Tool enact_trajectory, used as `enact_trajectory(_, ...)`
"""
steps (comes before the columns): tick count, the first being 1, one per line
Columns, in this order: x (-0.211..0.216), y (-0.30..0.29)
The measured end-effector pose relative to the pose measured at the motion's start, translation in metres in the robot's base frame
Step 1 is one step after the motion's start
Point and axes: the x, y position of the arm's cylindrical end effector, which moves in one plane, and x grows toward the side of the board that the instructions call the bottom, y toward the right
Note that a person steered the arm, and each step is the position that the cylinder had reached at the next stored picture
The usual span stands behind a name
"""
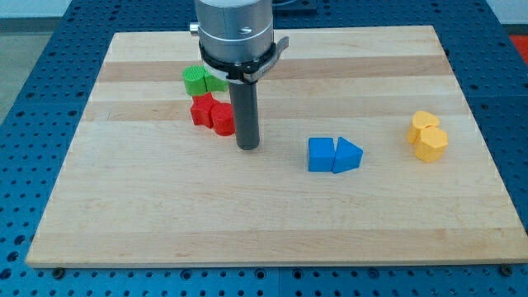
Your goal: Slide the red blocks close to the bottom of the green blocks
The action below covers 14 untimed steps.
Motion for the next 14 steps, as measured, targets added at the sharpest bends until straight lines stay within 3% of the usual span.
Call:
enact_trajectory(3,-0.013,-0.003)
enact_trajectory(7,-0.020,-0.070)
enact_trajectory(10,-0.055,-0.084)
enact_trajectory(11,-0.054,-0.086)
enact_trajectory(12,-0.009,-0.086)
enact_trajectory(13,0.016,-0.057)
enact_trajectory(14,0.005,-0.013)
